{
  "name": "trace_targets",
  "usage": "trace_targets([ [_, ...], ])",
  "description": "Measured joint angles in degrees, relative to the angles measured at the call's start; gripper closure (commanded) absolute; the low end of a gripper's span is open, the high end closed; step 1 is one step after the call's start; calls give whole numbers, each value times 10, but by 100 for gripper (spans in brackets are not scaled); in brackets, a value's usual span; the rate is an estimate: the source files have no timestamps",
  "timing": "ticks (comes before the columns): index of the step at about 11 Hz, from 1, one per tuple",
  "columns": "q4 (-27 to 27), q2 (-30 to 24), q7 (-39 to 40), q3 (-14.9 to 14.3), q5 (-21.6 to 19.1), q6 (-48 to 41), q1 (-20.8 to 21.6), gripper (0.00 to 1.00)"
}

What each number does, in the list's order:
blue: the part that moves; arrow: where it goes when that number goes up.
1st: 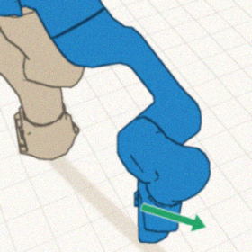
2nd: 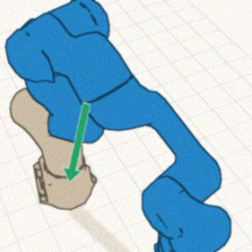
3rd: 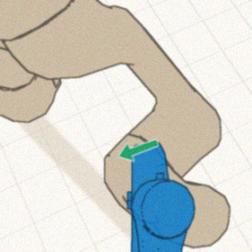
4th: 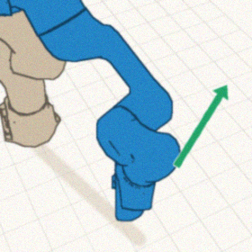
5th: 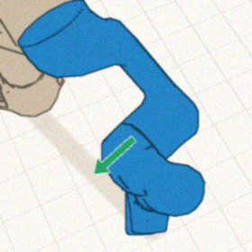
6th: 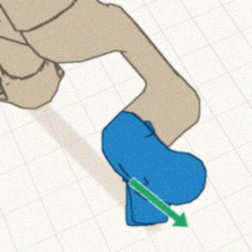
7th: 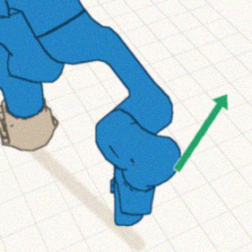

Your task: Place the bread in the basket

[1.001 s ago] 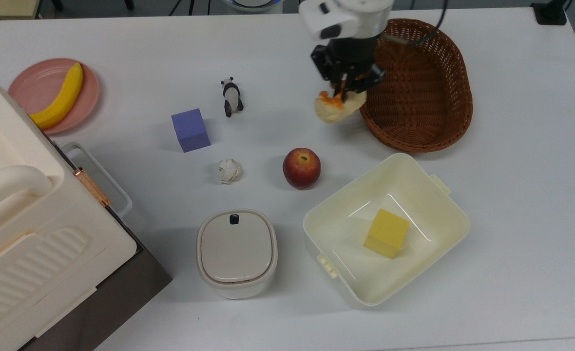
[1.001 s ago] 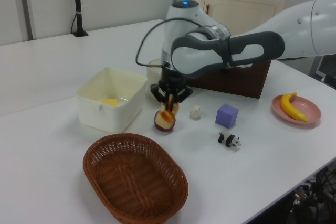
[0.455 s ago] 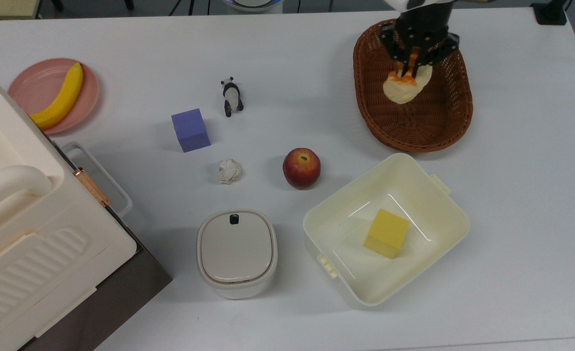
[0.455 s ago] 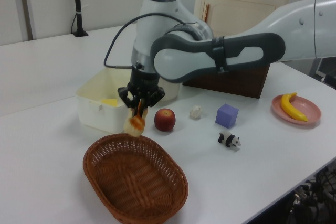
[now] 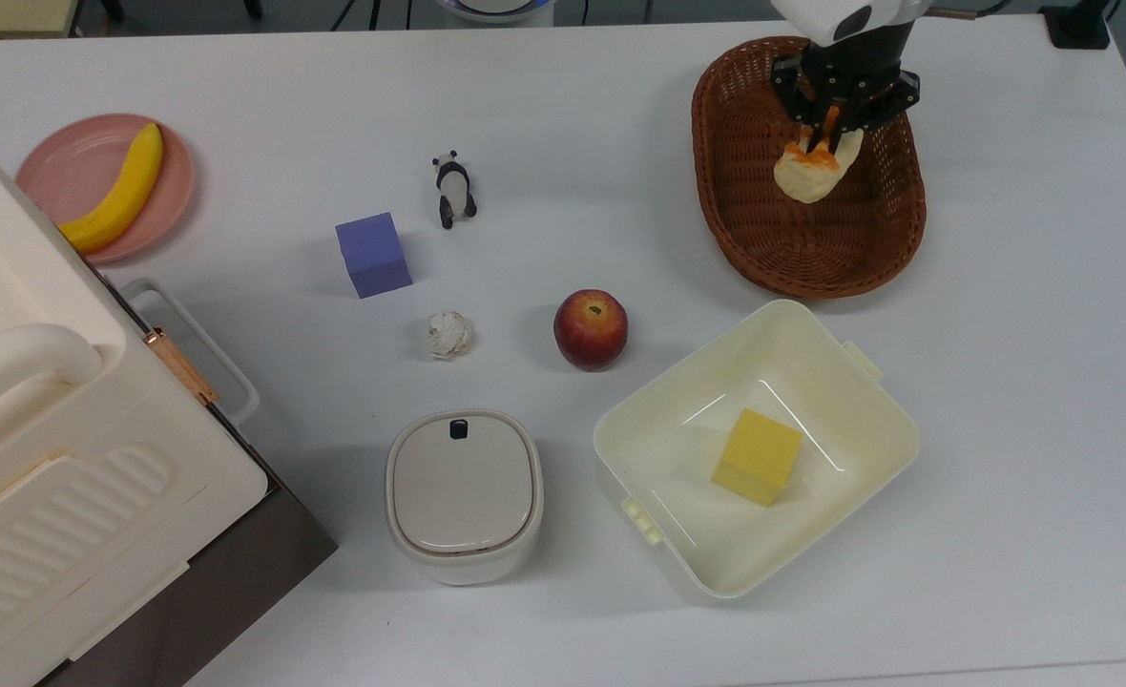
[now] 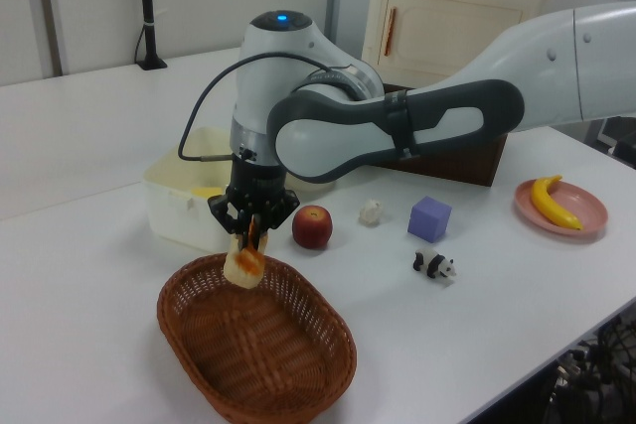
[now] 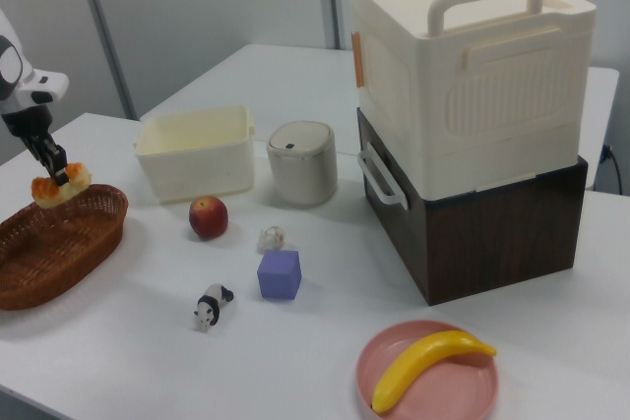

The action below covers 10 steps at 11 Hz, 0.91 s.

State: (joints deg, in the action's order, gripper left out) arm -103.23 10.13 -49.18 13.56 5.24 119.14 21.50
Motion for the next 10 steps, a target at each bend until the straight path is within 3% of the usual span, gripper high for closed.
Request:
trace_targets([
  [7, 4, 8, 30, -2, 3, 0, 3, 0],
  [10, 14, -19, 147, -9, 7, -63, -25, 0],
])
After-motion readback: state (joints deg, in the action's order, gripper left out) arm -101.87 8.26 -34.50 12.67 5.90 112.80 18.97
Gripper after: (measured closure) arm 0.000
